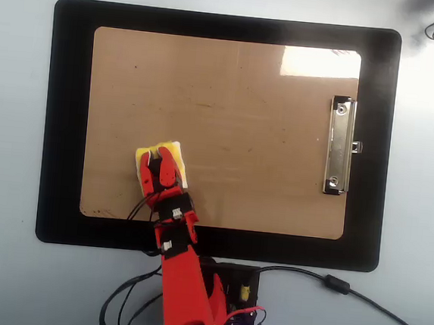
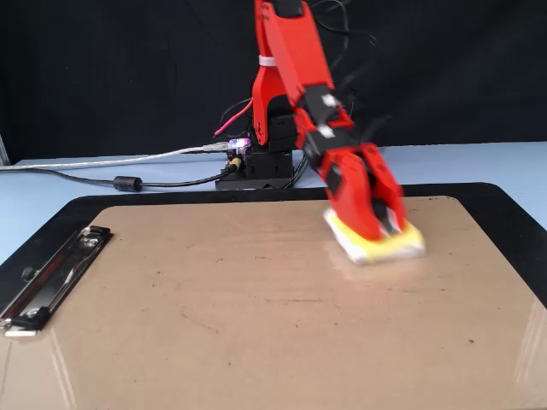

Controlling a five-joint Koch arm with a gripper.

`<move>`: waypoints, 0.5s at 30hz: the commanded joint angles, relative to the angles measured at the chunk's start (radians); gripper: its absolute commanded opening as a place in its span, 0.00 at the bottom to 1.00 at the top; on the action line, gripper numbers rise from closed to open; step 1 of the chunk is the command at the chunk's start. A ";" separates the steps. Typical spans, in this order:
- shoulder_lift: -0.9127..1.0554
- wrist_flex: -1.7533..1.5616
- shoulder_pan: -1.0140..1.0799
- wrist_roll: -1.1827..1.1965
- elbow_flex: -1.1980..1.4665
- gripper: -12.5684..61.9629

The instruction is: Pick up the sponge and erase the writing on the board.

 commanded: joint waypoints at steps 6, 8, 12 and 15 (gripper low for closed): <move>-0.161 0.017 -0.009 -0.026 -0.218 0.06; -0.276 0.011 -0.011 -0.026 -0.321 0.06; -0.209 0.044 -0.017 -0.026 -0.370 0.06; -0.015 0.199 -0.031 -0.026 -0.374 0.06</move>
